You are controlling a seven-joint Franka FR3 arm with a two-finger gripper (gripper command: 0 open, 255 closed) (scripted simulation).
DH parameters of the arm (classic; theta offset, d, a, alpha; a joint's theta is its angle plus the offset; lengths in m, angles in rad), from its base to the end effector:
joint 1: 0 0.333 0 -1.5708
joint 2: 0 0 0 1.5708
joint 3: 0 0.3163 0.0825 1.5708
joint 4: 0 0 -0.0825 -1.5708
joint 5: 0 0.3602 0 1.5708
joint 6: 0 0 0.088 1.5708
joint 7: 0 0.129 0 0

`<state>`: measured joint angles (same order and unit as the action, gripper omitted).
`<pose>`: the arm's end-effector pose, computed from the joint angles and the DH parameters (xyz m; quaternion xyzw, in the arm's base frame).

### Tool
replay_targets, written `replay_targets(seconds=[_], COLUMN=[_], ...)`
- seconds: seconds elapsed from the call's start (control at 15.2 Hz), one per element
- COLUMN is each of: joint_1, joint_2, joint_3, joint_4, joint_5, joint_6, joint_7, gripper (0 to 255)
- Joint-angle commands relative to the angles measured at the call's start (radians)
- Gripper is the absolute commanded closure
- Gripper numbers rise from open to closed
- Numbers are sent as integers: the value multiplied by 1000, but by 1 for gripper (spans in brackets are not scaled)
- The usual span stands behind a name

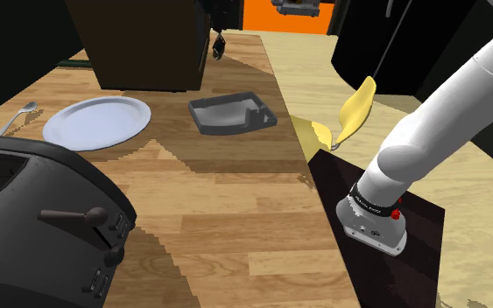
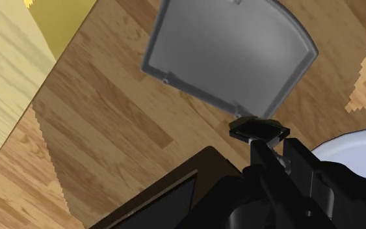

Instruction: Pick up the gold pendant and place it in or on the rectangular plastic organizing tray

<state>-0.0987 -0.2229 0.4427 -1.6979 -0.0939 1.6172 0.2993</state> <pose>0.4410 0.1728 0.6515 0.9935 0.0196 0.0868 0.0706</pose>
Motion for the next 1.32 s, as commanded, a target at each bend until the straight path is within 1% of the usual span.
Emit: replay_targets(seconds=[0.0,0.07,0.13,1.25], joint_1=[-10,-14,-12,0], joint_2=[-63,-90,-95,-143], joint_3=[-38,-57,-59,-58], joint_4=[-58,-79,-97,-371], joint_5=[24,32,34,48], joint_6=[5,4,18,245], joint_7=[-53,-77,-76,-57], gripper=[255,255,255,255])
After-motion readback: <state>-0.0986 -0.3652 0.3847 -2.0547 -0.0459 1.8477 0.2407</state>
